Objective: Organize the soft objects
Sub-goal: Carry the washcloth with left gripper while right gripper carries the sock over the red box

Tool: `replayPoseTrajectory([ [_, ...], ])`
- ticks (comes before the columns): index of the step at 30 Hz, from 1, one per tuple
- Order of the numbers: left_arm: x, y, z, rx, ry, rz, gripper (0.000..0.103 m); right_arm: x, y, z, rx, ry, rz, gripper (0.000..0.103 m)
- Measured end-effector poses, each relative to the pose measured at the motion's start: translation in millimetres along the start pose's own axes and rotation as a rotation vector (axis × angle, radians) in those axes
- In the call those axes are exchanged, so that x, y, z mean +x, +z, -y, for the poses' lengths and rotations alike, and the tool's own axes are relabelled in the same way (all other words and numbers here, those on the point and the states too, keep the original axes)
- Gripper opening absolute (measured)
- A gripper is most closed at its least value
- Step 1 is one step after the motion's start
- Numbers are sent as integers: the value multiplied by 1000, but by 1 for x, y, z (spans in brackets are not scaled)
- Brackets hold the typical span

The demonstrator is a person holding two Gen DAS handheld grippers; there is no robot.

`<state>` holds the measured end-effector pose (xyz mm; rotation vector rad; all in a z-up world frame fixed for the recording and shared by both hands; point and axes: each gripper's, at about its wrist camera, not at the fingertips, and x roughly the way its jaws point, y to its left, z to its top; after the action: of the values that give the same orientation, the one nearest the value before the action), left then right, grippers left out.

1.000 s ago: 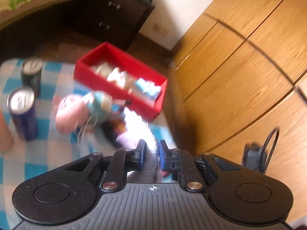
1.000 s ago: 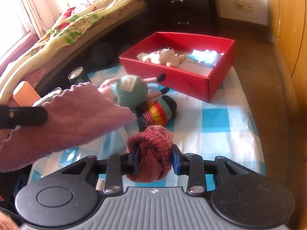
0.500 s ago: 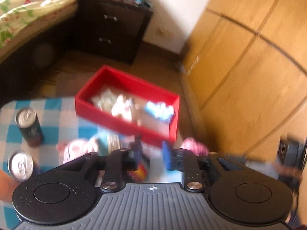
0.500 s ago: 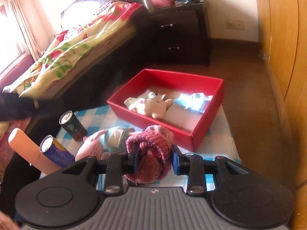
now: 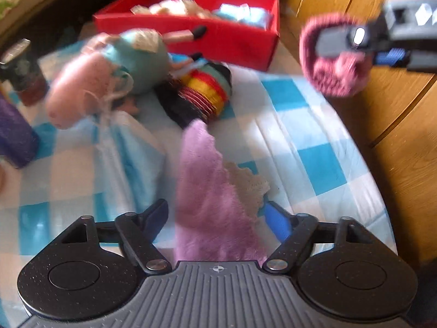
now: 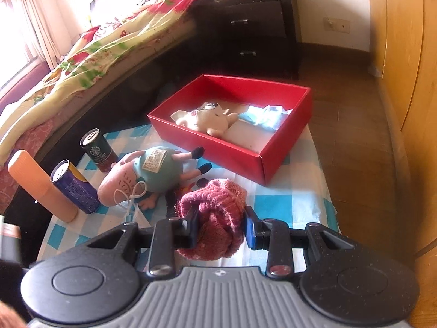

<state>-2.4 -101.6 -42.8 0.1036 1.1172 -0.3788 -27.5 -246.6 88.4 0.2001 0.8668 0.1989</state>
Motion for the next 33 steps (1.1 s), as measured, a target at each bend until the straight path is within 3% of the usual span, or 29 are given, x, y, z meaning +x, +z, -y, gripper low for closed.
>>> replayPoseTrajectory([
  [1, 8, 0, 3, 6, 9, -30, 60, -1, 1, 0, 0, 3, 2, 11],
  [2, 4, -3, 6, 23, 33, -17, 50, -2, 1, 0, 0, 6, 6, 11],
  [3, 3, -2, 7, 34, 43, -24, 25, -2, 2, 0, 2, 11, 10, 11],
  [4, 1, -1, 5, 27, 18, -38, 13, -4, 3, 0, 3, 17, 14, 11],
  [6, -6, -1, -6, -40, -41, -59, 6, -7, 5, 0, 0, 27, 26, 11],
  [9, -28, 2, -14, -40, -43, -10, 5, -10, 6, -1, 2, 39, 41, 11],
  [13, -66, 17, -27, -101, -126, 53, 5, -12, 9, 0, 14, 40, 52, 11],
  [20, -110, 70, -45, -138, -141, 207, 6, -10, 29, 2, 59, 43, 99, 11],
  [26, -109, 141, -50, -129, -86, 296, 7, 6, 63, 2, 51, 13, 134, 11],
  [33, -81, 201, -62, -125, -54, 323, 7, 43, 100, 10, 58, -18, 147, 11],
])
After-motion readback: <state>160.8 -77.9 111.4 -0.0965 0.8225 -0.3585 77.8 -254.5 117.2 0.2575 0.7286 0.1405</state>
